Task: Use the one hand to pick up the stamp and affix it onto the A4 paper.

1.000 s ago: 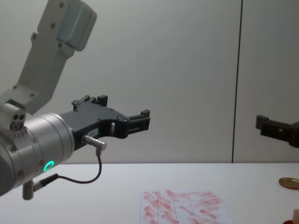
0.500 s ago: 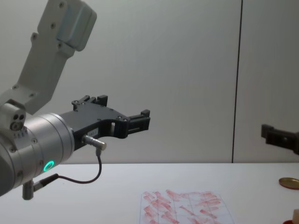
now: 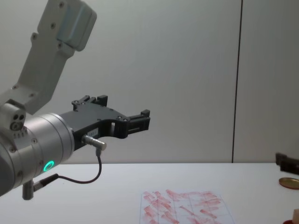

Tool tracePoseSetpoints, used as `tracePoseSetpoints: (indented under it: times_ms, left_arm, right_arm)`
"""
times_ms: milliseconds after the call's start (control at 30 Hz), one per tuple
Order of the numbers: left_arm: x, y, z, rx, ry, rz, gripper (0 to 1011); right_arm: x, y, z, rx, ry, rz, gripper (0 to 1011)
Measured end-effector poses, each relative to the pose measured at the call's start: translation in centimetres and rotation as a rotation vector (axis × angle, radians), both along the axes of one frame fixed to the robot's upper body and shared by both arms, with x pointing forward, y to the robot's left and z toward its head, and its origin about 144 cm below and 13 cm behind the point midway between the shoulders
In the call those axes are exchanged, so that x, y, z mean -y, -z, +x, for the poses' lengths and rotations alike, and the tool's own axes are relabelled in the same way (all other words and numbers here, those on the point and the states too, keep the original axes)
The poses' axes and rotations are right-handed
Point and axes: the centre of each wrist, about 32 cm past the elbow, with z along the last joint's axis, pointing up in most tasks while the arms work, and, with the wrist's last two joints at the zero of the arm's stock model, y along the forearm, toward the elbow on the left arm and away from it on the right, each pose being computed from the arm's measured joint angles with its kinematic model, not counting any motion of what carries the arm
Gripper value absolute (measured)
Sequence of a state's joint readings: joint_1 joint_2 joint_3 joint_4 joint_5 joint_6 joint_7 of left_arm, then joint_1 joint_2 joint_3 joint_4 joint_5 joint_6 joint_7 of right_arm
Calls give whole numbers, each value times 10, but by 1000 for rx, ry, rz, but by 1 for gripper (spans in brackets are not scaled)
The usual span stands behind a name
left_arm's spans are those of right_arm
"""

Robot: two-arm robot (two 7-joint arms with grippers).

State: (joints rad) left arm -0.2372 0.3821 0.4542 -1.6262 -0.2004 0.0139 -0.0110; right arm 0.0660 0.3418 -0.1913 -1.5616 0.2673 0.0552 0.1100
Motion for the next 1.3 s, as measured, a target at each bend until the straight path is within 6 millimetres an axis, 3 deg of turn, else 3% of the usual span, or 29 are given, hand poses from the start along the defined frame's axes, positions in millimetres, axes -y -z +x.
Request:
tracePoseSetpoints:
  times_ms: [600,1300]
  left_arm:
    - [0,0,0,0,0,0,993]
    - [0,0,0,0,0,0,993]
  right_arm:
    - [23,35,26,-125,57,-44,1001]
    - [25,66,46,-244,73,-40,1001]
